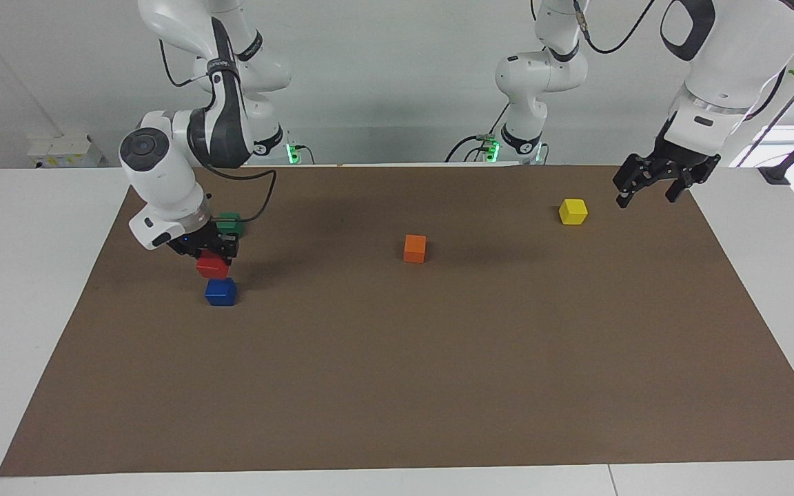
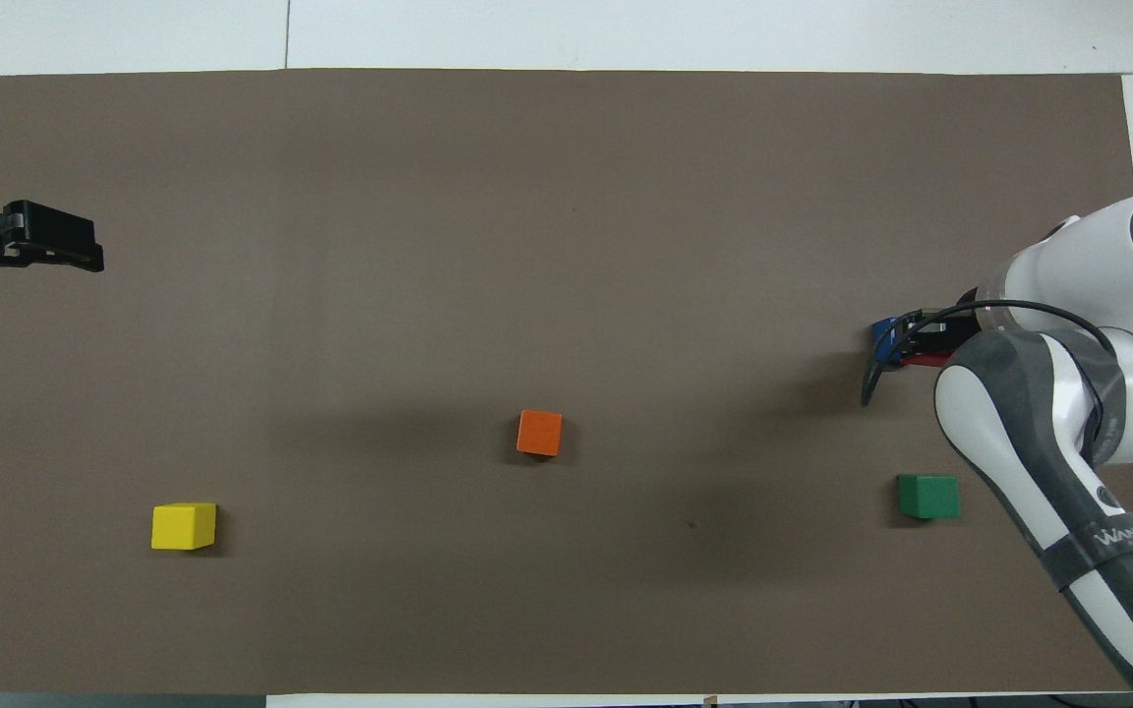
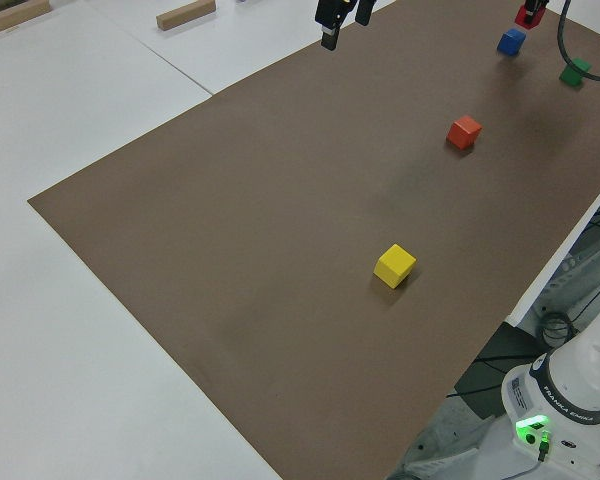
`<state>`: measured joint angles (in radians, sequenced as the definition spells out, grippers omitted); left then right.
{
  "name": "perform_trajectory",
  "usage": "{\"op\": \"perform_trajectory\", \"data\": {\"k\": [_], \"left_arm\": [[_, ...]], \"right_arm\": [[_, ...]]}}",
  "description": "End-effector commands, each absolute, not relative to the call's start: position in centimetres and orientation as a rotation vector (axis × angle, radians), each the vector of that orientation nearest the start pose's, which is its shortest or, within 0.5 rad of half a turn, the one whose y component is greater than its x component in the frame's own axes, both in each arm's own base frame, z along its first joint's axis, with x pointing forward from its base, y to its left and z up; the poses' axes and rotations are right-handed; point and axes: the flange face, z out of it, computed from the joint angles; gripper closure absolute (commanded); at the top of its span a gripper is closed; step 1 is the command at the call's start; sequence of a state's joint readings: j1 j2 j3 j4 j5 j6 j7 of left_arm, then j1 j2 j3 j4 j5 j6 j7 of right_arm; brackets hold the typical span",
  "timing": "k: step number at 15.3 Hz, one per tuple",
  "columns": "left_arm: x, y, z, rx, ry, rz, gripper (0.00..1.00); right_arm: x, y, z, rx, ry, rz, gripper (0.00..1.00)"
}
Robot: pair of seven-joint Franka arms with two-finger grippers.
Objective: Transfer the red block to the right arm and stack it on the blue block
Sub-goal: 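Lower the red cube onto the blue cube with the right gripper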
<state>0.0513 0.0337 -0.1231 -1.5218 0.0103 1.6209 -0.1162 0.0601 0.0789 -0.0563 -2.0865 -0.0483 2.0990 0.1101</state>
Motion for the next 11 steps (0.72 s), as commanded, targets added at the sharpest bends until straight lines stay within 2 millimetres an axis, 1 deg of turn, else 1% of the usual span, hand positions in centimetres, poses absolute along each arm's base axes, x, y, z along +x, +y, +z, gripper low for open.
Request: {"op": "perform_trajectory", "data": {"k": [1,4,8,11], "left_arm": [[55.5,-3.3,64.3,-3.151,-0.063,-0.103,0.0],[55.5,-3.3,64.3,-3.151,-0.06,-0.1,0.0],[55.0,-3.5,64.7,-3.149,-0.058,-0.095,0.0],[55.0,-3.4,64.8,-3.15,-0.058,-0.086,0.0]], "right_arm": [[54.6,-0.3,37.0,-3.204,0.148,0.04,1.0],[54.4,0.0,36.3,-3.204,0.134,0.022,1.0],[54.1,0.1,35.5,-3.201,0.123,-0.007,1.0],[54.1,0.1,35.4,-3.202,0.121,-0.004,1.0]]}}
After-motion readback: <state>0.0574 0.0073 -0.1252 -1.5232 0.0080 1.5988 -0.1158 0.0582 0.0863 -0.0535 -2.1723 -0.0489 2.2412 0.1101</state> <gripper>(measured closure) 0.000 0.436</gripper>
